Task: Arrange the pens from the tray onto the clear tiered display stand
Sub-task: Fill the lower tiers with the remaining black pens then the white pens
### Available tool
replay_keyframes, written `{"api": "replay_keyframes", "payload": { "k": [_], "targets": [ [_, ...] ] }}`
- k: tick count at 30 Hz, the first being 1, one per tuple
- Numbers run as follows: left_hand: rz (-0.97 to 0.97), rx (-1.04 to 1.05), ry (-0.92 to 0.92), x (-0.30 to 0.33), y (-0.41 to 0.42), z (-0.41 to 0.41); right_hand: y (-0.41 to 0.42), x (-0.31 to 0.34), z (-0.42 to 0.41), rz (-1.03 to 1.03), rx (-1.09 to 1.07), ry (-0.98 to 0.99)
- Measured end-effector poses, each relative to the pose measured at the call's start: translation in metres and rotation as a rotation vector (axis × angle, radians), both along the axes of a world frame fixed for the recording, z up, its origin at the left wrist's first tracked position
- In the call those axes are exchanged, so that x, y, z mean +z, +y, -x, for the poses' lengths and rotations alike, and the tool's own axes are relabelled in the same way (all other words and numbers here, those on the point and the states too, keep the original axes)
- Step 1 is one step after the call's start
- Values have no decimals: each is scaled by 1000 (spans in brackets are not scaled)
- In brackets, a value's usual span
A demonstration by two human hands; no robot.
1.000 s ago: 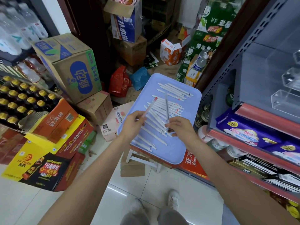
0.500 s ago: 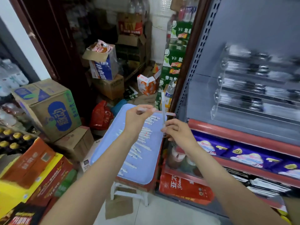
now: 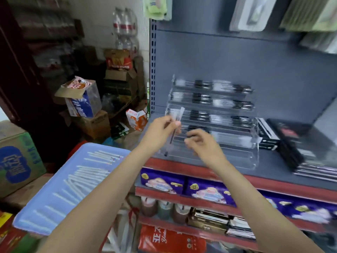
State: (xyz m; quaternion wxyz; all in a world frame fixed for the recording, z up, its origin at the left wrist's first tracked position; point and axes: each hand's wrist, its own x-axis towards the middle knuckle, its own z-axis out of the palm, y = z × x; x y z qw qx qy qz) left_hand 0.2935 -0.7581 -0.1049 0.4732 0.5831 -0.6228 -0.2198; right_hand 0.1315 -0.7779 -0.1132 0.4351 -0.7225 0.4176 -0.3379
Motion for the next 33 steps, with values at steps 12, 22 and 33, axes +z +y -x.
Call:
{"api": "replay_keyframes", "payload": {
  "k": [12, 22, 33],
  "targets": [
    [-26, -101, -372, 29, -72, 111, -76, 29, 139, 1, -161, -414],
    [-80, 19, -542, 11, -106, 121, -117, 5, 185, 88, -497, -82],
    [-33, 30, -762, 0, -112, 138, -118, -7, 177, -19, -352, -28]
  ]
}}
